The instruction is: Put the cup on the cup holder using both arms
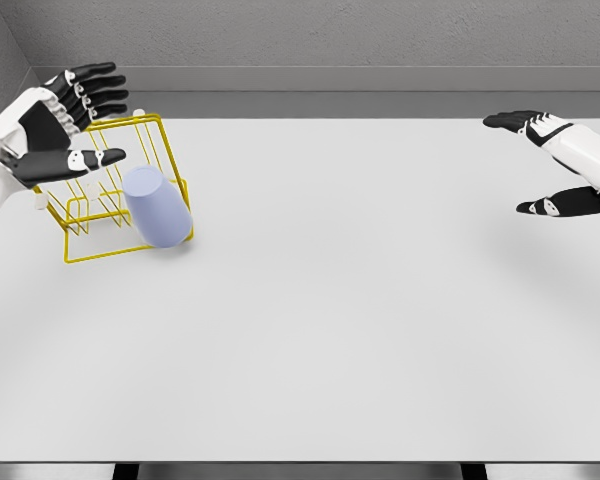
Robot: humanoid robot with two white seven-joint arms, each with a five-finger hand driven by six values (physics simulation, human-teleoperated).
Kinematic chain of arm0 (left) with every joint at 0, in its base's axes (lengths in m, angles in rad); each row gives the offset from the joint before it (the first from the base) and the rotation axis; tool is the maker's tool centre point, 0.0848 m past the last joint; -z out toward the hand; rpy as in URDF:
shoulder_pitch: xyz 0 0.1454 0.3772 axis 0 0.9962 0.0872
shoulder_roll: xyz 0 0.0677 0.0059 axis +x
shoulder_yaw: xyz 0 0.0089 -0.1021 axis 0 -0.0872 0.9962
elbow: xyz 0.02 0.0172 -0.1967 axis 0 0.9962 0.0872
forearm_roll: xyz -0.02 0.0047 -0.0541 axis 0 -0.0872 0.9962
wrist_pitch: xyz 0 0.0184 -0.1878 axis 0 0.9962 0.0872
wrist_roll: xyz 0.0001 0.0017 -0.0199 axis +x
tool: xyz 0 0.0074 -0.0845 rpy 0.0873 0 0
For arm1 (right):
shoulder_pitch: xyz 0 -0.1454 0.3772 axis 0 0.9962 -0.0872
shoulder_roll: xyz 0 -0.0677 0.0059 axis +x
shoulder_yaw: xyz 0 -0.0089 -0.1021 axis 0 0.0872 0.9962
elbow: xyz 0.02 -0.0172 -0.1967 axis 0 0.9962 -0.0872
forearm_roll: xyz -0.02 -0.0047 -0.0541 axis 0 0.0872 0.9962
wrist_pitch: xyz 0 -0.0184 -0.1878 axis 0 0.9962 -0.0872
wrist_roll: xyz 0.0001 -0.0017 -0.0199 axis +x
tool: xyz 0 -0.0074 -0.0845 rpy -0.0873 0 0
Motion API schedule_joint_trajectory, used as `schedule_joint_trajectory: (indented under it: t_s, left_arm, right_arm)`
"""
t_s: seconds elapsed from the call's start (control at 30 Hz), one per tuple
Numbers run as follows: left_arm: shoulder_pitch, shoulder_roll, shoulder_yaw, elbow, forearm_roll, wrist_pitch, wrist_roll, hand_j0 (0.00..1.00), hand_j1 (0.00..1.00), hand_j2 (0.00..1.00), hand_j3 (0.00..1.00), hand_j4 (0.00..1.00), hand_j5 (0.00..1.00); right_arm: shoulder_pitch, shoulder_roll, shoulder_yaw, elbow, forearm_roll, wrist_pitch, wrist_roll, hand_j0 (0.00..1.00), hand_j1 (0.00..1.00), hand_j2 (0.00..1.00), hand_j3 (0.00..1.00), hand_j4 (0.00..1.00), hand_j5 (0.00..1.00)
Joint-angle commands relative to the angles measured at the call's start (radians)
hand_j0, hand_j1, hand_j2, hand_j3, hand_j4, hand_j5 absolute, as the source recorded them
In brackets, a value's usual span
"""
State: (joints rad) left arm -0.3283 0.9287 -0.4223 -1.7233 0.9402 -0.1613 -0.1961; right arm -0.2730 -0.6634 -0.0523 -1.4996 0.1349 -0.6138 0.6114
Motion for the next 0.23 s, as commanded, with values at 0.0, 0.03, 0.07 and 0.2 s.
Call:
schedule_joint_trajectory:
  t_s: [0.0, 0.03, 0.07, 0.2]
  left_arm:
    - [0.000, 0.012, 0.002, -0.021, 0.003, -0.006, 0.000, 0.91, 0.91, 0.91, 0.91, 0.91, 0.91]
    - [0.002, 0.019, 0.002, -0.032, -0.001, -0.004, 0.000, 1.00, 1.00, 1.00, 1.00, 1.00, 1.00]
    - [0.003, 0.029, 0.002, -0.048, -0.003, -0.023, -0.002, 1.00, 1.00, 1.00, 1.00, 1.00, 1.00]
    - [0.041, 0.033, 0.002, -0.050, -0.021, -0.179, 0.000, 1.00, 1.00, 1.00, 1.00, 1.00, 1.00]
  right_arm:
    - [0.002, -0.001, -0.001, 0.001, -0.008, 0.003, -0.001, 1.00, 1.00, 1.00, 1.00, 1.00, 1.00]
    - [0.002, -0.001, 0.000, -0.001, -0.008, 0.003, -0.001, 1.00, 1.00, 1.00, 1.00, 1.00, 1.00]
    - [0.002, -0.001, -0.001, -0.001, -0.008, 0.003, -0.001, 1.00, 1.00, 1.00, 1.00, 1.00, 1.00]
    - [0.000, -0.001, 0.000, -0.001, -0.008, 0.003, -0.001, 1.00, 1.00, 1.00, 1.00, 1.00, 1.00]
